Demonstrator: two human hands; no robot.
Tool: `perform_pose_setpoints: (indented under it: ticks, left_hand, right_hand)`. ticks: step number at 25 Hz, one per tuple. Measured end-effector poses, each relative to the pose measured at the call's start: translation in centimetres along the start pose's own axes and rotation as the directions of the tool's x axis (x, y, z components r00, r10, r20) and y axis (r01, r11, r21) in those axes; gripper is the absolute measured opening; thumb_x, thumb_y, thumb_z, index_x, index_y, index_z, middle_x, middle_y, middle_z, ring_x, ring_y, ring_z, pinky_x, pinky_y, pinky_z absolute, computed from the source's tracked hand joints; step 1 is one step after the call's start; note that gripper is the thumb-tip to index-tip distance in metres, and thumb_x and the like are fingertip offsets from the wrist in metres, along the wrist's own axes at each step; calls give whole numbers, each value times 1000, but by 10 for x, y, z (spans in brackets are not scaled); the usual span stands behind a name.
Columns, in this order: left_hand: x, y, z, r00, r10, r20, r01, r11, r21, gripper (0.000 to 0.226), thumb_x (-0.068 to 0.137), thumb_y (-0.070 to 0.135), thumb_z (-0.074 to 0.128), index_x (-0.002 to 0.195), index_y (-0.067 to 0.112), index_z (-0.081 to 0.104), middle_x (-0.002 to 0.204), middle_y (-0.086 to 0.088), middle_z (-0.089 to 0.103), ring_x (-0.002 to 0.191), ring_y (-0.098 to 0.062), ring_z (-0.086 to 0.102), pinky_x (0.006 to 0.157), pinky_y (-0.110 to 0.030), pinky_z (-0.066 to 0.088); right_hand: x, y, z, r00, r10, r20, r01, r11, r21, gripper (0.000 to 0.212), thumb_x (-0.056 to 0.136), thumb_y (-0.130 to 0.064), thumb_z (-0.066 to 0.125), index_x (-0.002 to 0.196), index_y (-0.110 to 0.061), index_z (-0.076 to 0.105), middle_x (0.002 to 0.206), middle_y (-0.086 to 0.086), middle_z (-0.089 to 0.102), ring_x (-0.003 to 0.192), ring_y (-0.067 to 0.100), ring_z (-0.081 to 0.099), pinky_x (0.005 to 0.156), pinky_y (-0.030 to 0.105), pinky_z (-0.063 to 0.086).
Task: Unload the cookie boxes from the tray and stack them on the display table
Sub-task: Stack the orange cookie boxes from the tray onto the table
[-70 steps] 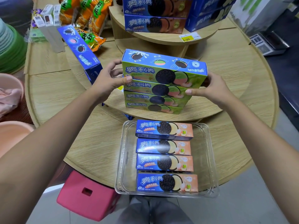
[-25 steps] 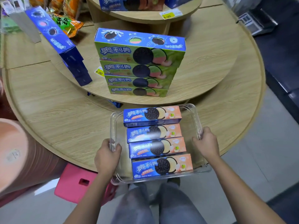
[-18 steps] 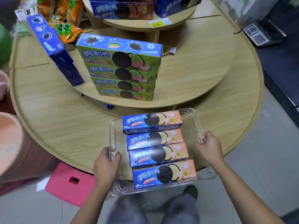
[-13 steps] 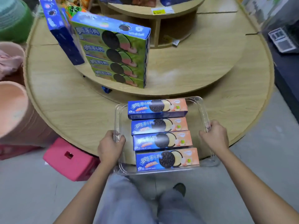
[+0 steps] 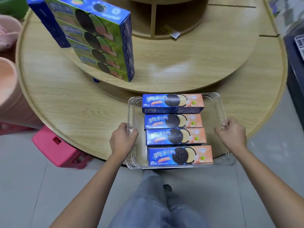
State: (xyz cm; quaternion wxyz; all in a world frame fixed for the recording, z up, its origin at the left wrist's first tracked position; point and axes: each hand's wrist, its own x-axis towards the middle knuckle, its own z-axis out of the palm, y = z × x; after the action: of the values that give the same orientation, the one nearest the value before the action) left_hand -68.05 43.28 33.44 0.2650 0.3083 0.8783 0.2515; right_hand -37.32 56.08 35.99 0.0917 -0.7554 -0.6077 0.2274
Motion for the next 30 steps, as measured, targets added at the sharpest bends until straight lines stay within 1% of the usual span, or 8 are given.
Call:
perform_pose_setpoints:
  ticks: [13,17,20,22,24,26,28,30]
  left_hand:
    - [1,18,32,999,-25,-21,27,995,94,29,81,33,63,99,10,59,90,-14,70,88,-36,63,69,-36,44]
    - [-3,16,38,998,-50,-47,51,999,18,27,80,31,66,97,12,59,79,-9,67,82,-35,63,68,-36,44]
    - [-5,16,41,993,-87,-76,90,995,34,33,80,39,65,103,17,59,86,-9,70,86,-33,65,71,-37,48]
    - [-8,23,39,987,-129,-97,140,982,126,47,76,50,64,112,21,55,96,-3,69,92,-28,64,74,-37,47]
    - [-14,31,34,984,-30,-174,66,976,206,58,74,53,65,119,19,51,111,-2,62,102,-24,60,80,-39,48]
    - [-20,41,33,958,207,-199,-154,955,254,55,76,46,63,119,12,52,116,-7,60,106,-27,57,83,-40,47]
    - [-24,56,39,953,293,-82,-269,938,220,50,80,44,60,118,11,53,117,-7,60,106,-27,58,84,-39,48]
    - [-22,72,53,980,191,57,-198,971,138,53,82,44,62,122,11,51,121,-8,58,110,-26,56,89,-35,44]
  right_hand:
    - [25,17,-3,998,38,53,-43,995,95,22,77,-14,65,84,-6,45,64,5,50,69,31,48,61,32,36]
    - [29,20,-1,995,44,86,-57,988,145,22,76,-11,62,86,0,46,64,9,50,67,34,50,60,36,39]
    - [29,19,-3,993,31,115,-52,981,189,23,77,-11,62,91,-1,47,64,6,48,71,36,53,60,35,37]
    - [27,16,-6,994,10,109,-37,967,252,35,75,-13,66,105,-7,49,77,4,52,82,33,54,68,34,37]
    - [25,11,-13,993,-114,-32,119,964,238,52,73,-16,70,120,-11,47,96,4,52,93,21,49,88,38,37]
    - [25,-3,-20,953,-264,-146,292,929,229,53,74,-19,68,123,-12,48,103,2,49,96,14,45,97,30,29]
    - [28,-20,-22,941,-325,-90,336,880,334,48,77,-23,64,121,-12,50,105,-1,48,94,11,45,89,14,32]
    - [35,-37,-18,957,-283,64,232,879,416,48,80,-27,67,122,-12,49,108,0,50,96,13,49,86,17,36]
